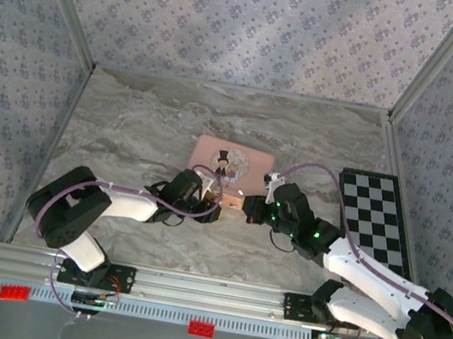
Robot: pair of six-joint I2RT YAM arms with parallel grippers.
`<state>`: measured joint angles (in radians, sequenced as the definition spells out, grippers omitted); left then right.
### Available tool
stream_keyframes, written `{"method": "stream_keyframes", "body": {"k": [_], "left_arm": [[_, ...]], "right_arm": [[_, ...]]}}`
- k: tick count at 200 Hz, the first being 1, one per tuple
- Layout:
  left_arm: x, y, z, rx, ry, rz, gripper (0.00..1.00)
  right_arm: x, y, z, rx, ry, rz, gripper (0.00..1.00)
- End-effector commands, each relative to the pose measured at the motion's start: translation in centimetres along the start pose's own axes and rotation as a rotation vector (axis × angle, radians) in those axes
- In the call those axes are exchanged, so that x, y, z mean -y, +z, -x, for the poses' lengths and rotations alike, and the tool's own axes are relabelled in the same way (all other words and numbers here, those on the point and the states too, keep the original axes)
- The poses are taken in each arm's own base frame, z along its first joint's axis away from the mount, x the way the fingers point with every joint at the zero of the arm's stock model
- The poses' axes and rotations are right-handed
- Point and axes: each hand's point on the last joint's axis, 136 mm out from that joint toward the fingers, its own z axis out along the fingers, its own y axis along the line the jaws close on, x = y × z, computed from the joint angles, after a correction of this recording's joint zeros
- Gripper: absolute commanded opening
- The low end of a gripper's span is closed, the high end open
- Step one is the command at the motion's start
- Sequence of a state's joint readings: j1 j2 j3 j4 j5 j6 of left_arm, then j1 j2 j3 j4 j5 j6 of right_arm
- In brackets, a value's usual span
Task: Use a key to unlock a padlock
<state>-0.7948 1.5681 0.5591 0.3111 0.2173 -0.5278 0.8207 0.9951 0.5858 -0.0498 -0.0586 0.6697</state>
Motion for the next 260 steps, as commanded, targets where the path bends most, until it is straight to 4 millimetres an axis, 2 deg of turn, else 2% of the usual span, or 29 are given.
{"method": "stream_keyframes", "body": {"k": [1, 58, 97, 171, 216, 260], "left_arm": [[0.7, 0.4, 0.3, -0.008, 0.02, -0.018, 0.42], [0.6, 0.0, 0.4, 0.018, 0.016, 0.0, 0.3], [1.1, -0.4, 0.9, 0.049, 0.015, 0.021, 0.21], [3.5, -1.8, 3.9, 0.069, -0.053, 0.014, 0.11], [4.8, -1.7, 6.0, 0.063, -0.2, 0.01, 0.08], [5.0, -1.3, 6.4, 0.073, -0.367, -0.003, 0.07]], "right_arm": [[0.2, -0.3, -0.2, 0.007, 0.008, -0.009, 0.0], [0.4, -0.3, -0.3, 0.008, 0.019, -0.015, 0.0], [1.4, -0.4, -0.4, 0.018, 0.045, -0.05, 0.0], [2.1, -0.2, -0.4, 0.019, 0.102, -0.074, 0.0], [2.6, 0.4, -1.8, 0.023, 0.226, -0.036, 0.0], [2.5, 0.9, -3.9, -0.001, 0.318, -0.01, 0.0]]}}
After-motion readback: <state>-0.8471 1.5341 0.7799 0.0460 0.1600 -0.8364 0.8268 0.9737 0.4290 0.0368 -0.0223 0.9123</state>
